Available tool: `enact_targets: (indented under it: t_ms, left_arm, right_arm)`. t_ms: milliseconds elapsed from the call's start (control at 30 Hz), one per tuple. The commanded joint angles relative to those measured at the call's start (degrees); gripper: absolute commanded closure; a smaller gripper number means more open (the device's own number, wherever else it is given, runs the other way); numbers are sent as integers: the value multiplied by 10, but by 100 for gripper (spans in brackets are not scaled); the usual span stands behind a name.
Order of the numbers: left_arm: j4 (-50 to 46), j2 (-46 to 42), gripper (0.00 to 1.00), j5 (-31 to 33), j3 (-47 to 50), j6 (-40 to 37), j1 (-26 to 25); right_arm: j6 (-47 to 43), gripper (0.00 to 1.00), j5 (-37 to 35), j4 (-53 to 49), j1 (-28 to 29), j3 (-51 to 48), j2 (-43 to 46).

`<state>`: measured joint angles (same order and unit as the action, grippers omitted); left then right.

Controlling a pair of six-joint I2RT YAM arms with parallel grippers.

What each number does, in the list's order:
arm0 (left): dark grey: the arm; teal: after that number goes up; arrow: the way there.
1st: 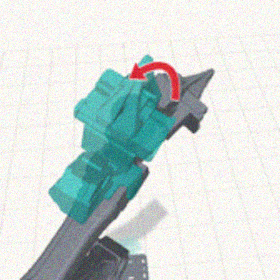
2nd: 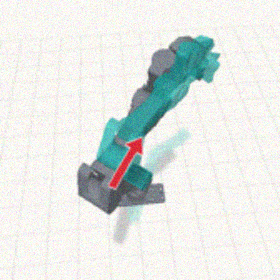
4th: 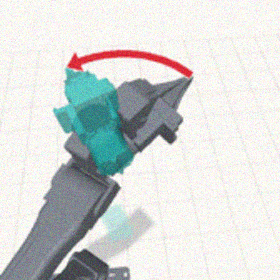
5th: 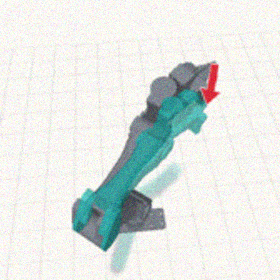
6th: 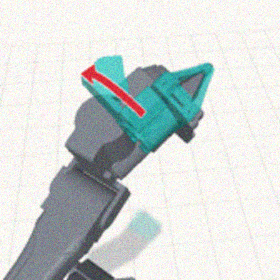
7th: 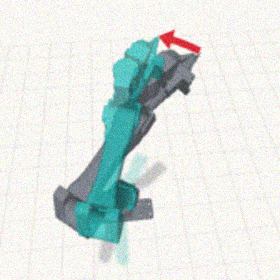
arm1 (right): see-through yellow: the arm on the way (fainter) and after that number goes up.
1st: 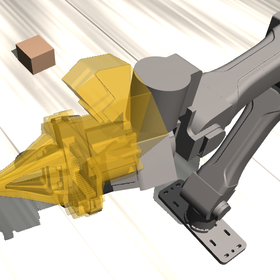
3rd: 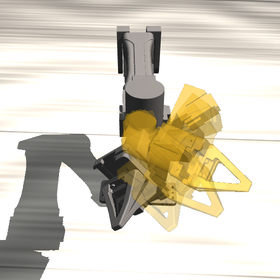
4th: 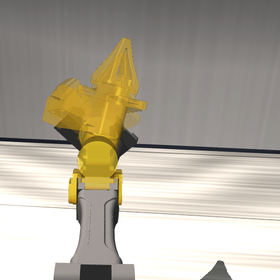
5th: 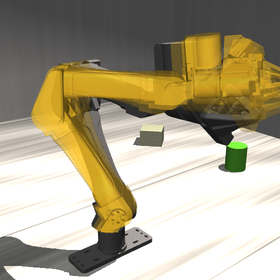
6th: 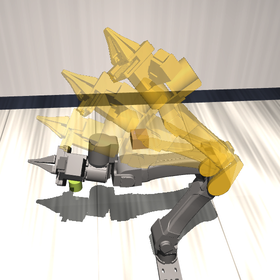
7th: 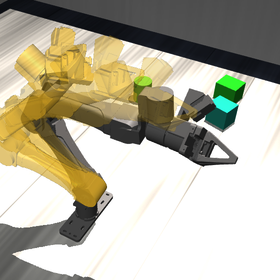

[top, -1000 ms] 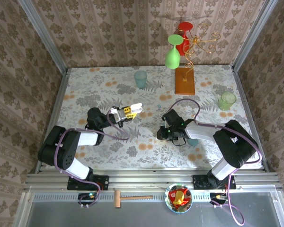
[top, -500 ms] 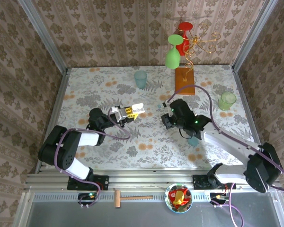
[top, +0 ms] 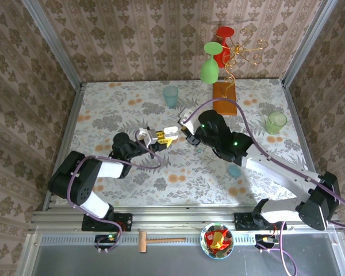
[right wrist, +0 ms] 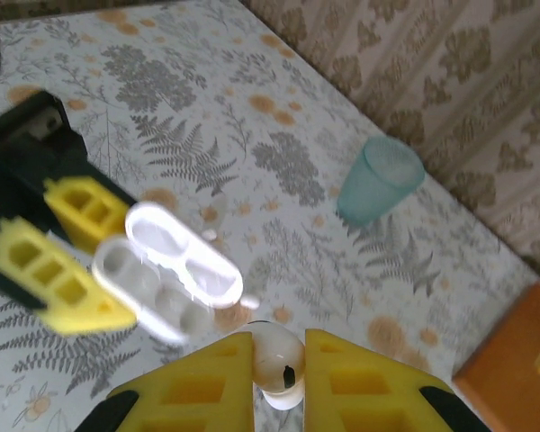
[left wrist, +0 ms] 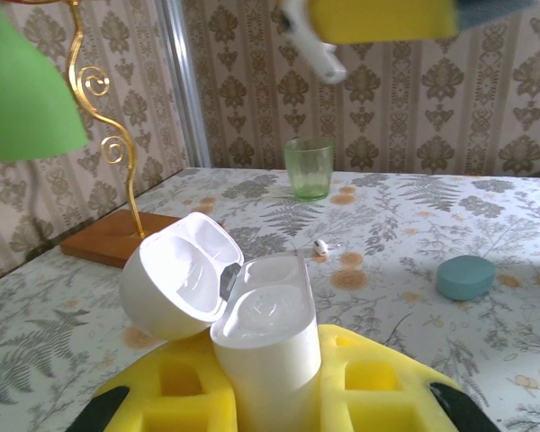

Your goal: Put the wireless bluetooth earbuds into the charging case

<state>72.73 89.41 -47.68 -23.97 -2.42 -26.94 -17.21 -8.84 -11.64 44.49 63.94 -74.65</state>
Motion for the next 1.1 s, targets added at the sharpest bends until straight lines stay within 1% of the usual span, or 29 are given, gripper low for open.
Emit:
enact_targets:
  t_ms: [0, 233, 467, 833, 967, 1067]
  left_arm:
    - [15, 5, 100, 0, -9, 22, -8]
    - [15, 1, 100, 9, -17, 43, -12]
    - [15, 3, 100, 32, -23, 71, -13]
    - [15, 2, 100, 27, -32, 96, -16]
    - [15, -2, 100, 41, -32, 106, -16]
    - [15, -4, 100, 65, -35, 128, -16]
  right_arm:
    - [-56, 84, -3, 31, 12, 33, -29]
    - [-77, 84, -7, 46, 31, 62, -85]
    - [-77, 85, 5, 51, 35, 65, -99]
    - [-76, 85, 7, 66, 35, 61, -121]
    - [-77, 85, 6, 65, 35, 57, -122]
    - [-74, 85, 11, 66, 36, 51, -116]
